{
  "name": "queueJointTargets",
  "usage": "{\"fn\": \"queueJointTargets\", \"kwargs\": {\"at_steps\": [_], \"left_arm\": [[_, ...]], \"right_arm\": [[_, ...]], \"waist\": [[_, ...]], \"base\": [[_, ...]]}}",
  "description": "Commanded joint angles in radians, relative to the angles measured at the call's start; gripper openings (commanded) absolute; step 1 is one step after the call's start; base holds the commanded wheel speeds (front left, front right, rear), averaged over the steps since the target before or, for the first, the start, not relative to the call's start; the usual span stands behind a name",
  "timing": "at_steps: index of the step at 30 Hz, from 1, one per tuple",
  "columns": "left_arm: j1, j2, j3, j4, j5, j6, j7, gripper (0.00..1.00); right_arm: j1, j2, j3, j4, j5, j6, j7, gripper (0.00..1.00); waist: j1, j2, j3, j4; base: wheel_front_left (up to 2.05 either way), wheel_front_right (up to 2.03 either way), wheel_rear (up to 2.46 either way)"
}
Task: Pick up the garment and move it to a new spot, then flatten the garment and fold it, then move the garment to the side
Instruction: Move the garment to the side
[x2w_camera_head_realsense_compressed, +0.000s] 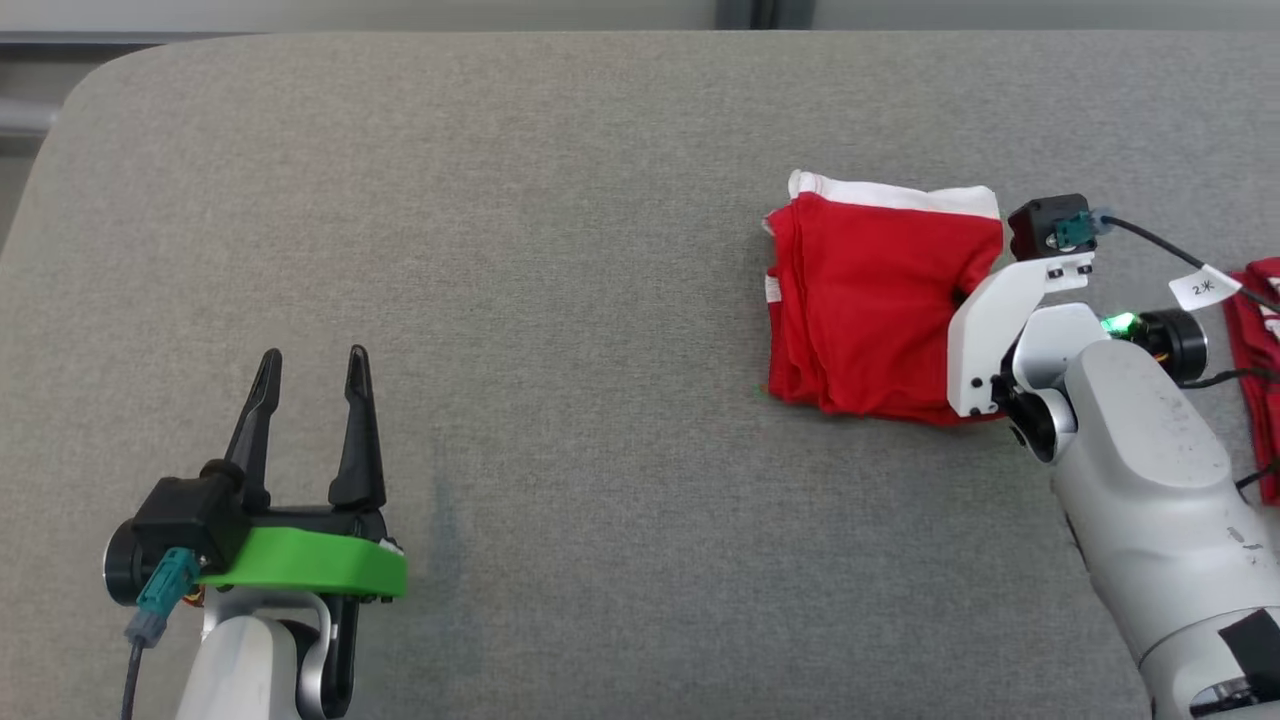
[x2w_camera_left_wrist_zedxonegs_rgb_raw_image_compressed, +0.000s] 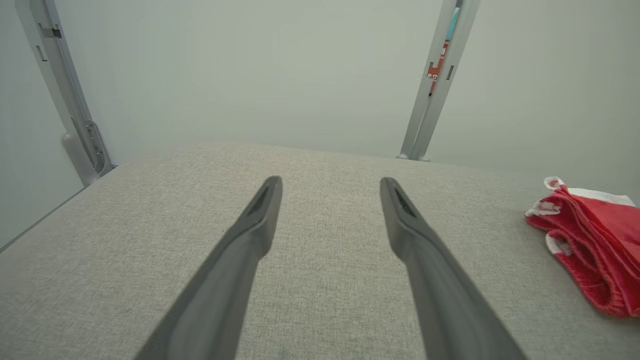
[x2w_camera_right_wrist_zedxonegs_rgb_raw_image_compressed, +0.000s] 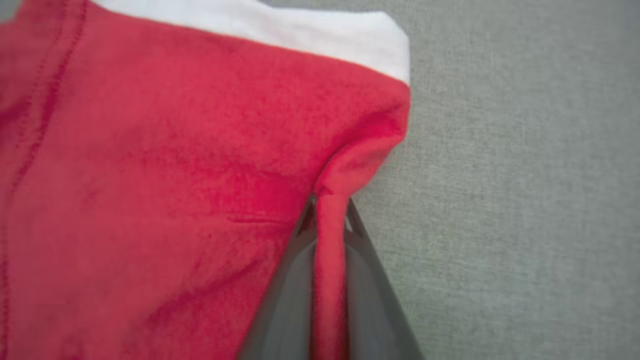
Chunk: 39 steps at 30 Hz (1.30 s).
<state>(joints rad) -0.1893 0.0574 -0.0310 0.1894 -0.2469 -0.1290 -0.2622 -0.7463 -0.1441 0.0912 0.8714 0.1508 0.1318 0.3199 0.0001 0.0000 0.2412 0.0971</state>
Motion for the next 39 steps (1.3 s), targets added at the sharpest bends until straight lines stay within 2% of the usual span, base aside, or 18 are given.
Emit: {"fn": "queueJointTargets", "kwargs": {"at_steps": [1, 5, 6, 10, 15, 20, 28, 33, 39], "left_arm": [[0.008, 0.004, 0.006, 0.001, 0.001, -0.003, -0.003, 1.00], [0.024, 0.009, 0.014, -0.001, -0.003, -0.003, -0.003, 1.00], [0.029, 0.011, 0.015, -0.003, 0.000, -0.003, -0.003, 1.00], [0.038, 0.013, 0.014, -0.009, 0.005, -0.003, -0.003, 1.00], [0.033, 0.017, 0.004, -0.016, 0.007, -0.003, -0.003, 1.00], [0.009, 0.027, -0.021, -0.017, 0.010, -0.003, -0.003, 1.00], [-0.027, 0.075, -0.045, -0.025, 0.007, -0.003, -0.003, 1.00], [-0.053, 0.099, -0.057, -0.039, 0.011, -0.003, -0.003, 1.00], [-0.092, 0.102, -0.088, -0.053, 0.015, -0.003, -0.003, 1.00]], "right_arm": [[-0.018, -0.025, 0.034, -0.022, 0.015, -0.002, 0.007, 0.00], [-0.033, -0.084, 0.174, -0.115, 0.103, -0.002, 0.058, 0.00], [-0.042, -0.126, 0.227, -0.165, 0.135, -0.002, 0.085, 0.00], [-0.049, -0.265, 0.328, -0.309, 0.253, -0.002, 0.180, 0.00], [-0.029, -0.406, 0.358, -0.419, 0.328, -0.002, 0.256, 0.00], [0.001, -0.507, 0.345, -0.444, 0.335, -0.002, 0.255, 0.00], [0.014, -0.580, 0.307, -0.333, 0.265, -0.002, 0.094, 0.00], [-0.015, -0.576, 0.256, -0.205, 0.211, -0.002, -0.019, 0.00], [-0.046, -0.578, 0.165, -0.049, 0.117, -0.002, -0.147, 0.00]], "waist": [[-0.0001, 0.0000, -0.031, -0.044], [-0.0001, 0.0000, -0.057, -0.103], [-0.0001, 0.0000, -0.063, -0.125], [-0.0001, 0.0000, -0.076, -0.187], [-0.0001, 0.0000, -0.069, -0.243], [-0.0001, 0.0000, -0.041, -0.269], [-0.0001, 0.0000, 0.040, -0.270], [-0.0001, 0.0000, 0.098, -0.252], [-0.0001, 0.0000, 0.144, -0.207]], "base": [[0.00, 0.00, 0.00], [0.00, 0.00, 0.00], [0.00, 0.00, 0.00], [0.00, 0.00, 0.00], [0.00, 0.00, 0.00], [0.00, 0.00, 0.00], [0.00, 0.00, 0.00], [0.00, 0.00, 0.00], [0.00, 0.00, 0.00]]}}
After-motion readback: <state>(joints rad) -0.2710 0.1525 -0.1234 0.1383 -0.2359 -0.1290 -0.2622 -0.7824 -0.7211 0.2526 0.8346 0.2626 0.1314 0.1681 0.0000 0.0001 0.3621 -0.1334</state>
